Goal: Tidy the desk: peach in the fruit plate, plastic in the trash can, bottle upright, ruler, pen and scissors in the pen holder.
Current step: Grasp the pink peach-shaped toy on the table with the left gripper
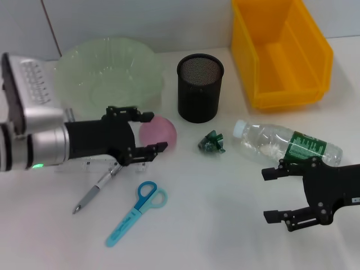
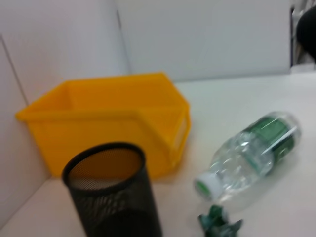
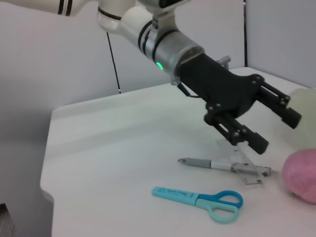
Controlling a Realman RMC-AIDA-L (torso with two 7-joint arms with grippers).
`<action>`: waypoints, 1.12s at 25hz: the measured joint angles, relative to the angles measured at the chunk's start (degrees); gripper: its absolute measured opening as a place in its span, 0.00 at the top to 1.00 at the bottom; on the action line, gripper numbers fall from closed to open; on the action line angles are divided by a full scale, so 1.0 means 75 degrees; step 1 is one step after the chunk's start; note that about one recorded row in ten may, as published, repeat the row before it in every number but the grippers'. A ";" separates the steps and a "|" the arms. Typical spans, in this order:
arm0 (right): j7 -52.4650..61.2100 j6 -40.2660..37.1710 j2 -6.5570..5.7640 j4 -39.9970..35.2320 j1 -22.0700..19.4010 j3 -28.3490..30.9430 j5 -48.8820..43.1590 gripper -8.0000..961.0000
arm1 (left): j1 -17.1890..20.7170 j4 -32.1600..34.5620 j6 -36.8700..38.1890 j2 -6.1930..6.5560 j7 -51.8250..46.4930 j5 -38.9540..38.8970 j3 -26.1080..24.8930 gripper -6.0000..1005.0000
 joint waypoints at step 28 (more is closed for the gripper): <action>0.0076 -0.0020 0.0034 -0.0102 0.0008 -0.0059 -0.0010 0.13 | -0.0988 -0.0912 -0.2099 -0.0071 -0.0656 0.0630 0.0840 0.21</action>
